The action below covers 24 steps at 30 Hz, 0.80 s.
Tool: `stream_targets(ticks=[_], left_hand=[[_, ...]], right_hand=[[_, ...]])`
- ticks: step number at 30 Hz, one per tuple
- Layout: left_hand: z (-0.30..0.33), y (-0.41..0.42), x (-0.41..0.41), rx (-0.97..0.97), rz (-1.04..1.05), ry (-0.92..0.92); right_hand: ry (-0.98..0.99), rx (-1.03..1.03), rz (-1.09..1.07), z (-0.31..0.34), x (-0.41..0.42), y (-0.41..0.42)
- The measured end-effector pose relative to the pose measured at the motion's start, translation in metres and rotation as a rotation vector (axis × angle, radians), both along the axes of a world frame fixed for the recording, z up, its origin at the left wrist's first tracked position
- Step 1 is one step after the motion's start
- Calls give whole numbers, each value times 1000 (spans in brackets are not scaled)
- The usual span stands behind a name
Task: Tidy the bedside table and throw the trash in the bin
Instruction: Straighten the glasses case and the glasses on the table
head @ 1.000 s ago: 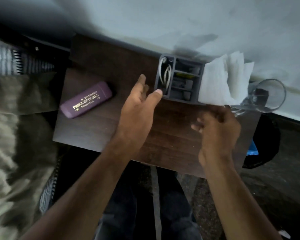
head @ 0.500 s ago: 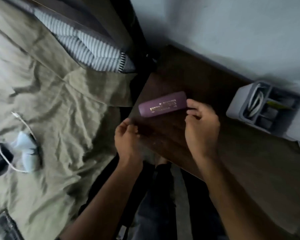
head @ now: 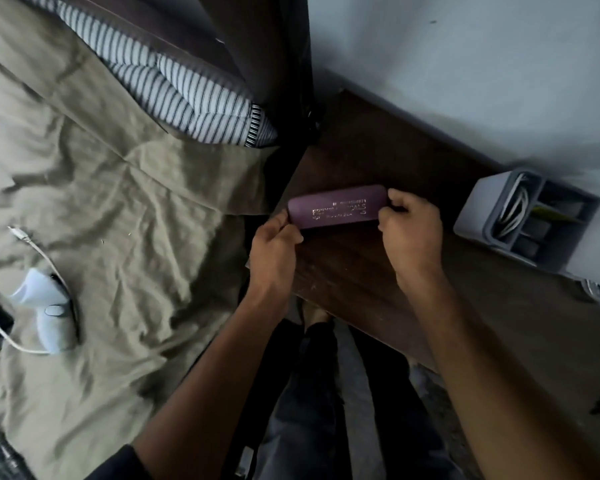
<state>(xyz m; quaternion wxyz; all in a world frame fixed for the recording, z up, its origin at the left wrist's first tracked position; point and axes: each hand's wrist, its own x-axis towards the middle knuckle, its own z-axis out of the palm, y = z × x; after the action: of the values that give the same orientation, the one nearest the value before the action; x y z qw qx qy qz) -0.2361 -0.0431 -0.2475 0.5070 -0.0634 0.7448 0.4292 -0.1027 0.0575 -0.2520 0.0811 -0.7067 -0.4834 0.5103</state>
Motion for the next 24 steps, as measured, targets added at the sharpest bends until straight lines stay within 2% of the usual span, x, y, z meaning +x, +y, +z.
stream_targets(ticks=[4, 7, 14, 18, 24], left_hand=[[-1, 16, -8, 15, -136, 57], [-3, 36, -7, 96, -273, 50], [-3, 73, 4, 88, -281, 98], [-1, 87, 7, 117, -310, 122], [-9, 104, 6, 82, -424, 179]], right_hand=[[-4, 35, -143, 15, 12, 3], [9, 99, -234, 27, 24, 2], [27, 127, -321, 32, 45, 2], [18, 152, -283, 26, 49, 2], [-61, 171, -91, 7, 45, 8]])
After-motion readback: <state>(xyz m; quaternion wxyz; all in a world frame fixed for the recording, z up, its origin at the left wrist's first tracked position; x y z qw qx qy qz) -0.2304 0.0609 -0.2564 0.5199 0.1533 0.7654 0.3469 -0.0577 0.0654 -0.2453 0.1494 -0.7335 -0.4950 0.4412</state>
